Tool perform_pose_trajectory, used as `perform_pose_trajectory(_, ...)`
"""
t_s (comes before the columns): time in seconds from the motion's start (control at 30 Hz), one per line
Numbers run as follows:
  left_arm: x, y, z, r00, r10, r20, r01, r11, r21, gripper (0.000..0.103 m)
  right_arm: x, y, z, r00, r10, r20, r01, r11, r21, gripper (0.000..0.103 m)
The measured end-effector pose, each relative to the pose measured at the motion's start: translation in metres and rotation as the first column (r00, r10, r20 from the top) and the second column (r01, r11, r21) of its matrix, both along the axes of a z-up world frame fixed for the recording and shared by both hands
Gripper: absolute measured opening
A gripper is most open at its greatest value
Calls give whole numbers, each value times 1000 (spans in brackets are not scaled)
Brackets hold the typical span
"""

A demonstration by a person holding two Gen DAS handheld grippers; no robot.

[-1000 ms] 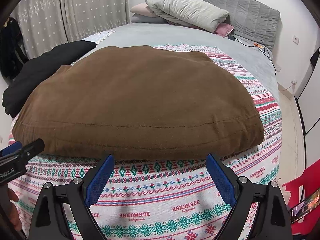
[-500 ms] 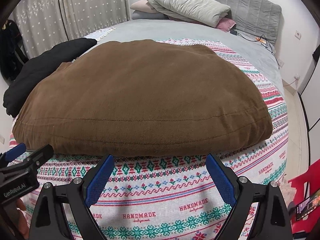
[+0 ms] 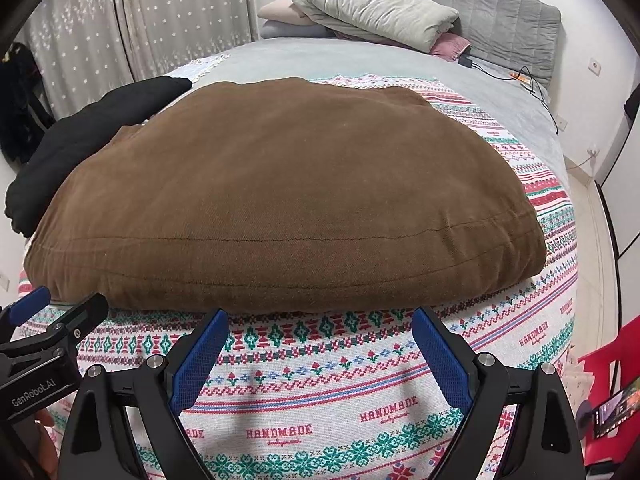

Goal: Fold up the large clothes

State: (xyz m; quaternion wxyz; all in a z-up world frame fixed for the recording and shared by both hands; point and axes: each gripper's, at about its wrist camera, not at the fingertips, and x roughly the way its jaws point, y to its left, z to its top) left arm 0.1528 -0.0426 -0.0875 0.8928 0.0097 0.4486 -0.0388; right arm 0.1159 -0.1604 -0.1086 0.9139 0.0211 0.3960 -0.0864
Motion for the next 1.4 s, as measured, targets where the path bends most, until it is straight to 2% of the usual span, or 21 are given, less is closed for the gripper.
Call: perform_pose_trajectory(1.4, 1, 1, -3, 1000, -10, -5, 10, 1000, 18, 102, -2, -2, 4, 1000, 0, 2, 0, 1000, -4, 94)
